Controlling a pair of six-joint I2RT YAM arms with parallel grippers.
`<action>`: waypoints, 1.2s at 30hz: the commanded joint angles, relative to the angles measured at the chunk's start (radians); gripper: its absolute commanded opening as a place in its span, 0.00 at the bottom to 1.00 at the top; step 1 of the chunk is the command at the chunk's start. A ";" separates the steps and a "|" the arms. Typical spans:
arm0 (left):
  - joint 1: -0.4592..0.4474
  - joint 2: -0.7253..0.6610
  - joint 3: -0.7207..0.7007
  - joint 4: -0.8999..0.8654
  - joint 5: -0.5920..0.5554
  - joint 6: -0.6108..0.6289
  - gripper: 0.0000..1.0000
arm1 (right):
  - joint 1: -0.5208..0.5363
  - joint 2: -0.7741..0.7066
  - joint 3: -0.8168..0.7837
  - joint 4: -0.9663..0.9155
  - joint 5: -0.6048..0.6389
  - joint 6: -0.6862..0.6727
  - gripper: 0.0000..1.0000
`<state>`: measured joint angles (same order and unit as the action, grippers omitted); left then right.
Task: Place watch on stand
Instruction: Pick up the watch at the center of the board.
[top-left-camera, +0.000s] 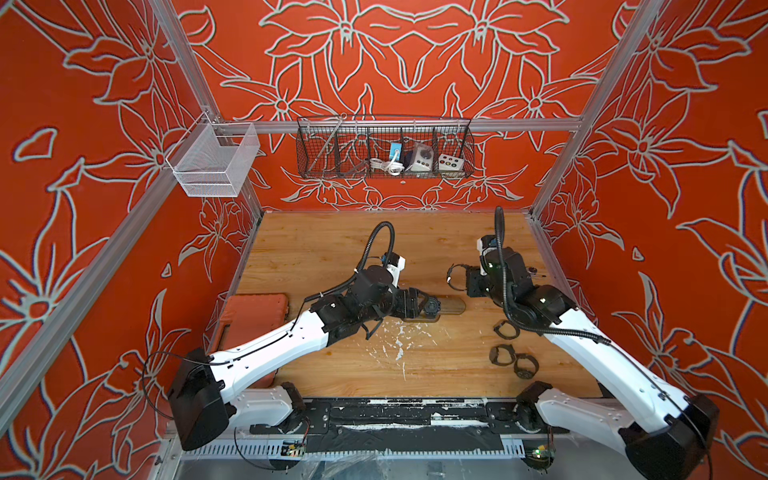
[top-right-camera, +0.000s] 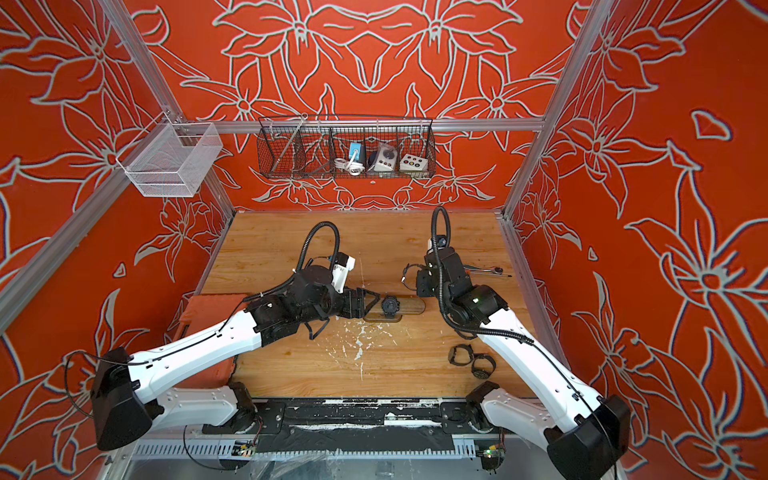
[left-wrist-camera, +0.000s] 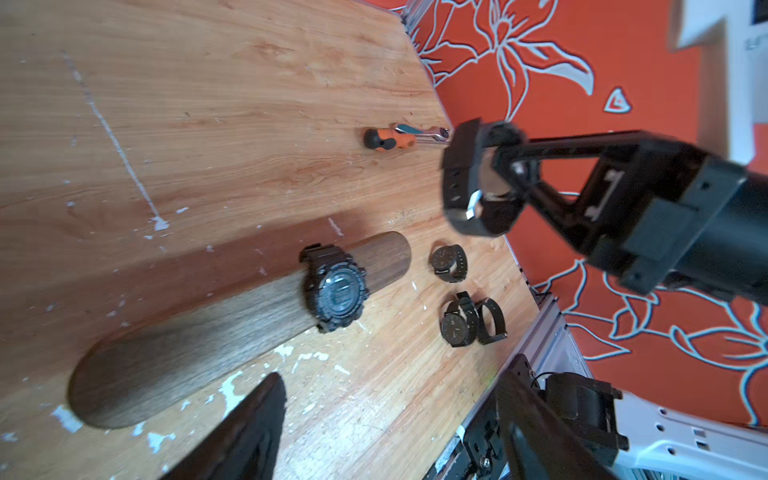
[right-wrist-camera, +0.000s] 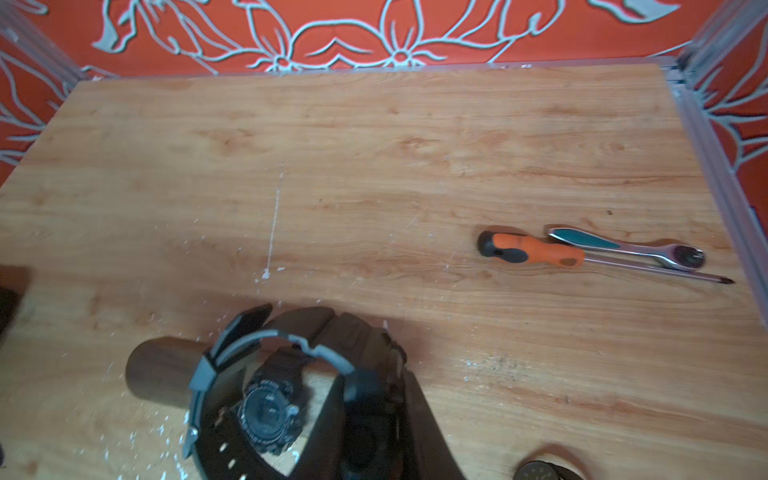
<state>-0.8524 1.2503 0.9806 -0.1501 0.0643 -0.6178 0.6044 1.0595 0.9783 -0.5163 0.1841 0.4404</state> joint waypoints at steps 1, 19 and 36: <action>-0.018 0.038 0.043 0.020 -0.050 0.006 0.74 | 0.056 -0.004 -0.018 0.022 0.020 -0.006 0.11; -0.039 0.164 0.115 -0.029 -0.120 0.025 0.31 | 0.308 0.068 0.036 0.030 0.211 -0.008 0.10; -0.022 0.158 0.088 0.013 -0.150 0.033 0.00 | 0.347 0.047 0.058 0.019 0.161 0.036 0.31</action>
<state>-0.8833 1.4300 1.0779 -0.1707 -0.0784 -0.5808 0.9390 1.1511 1.0149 -0.5140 0.3805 0.4450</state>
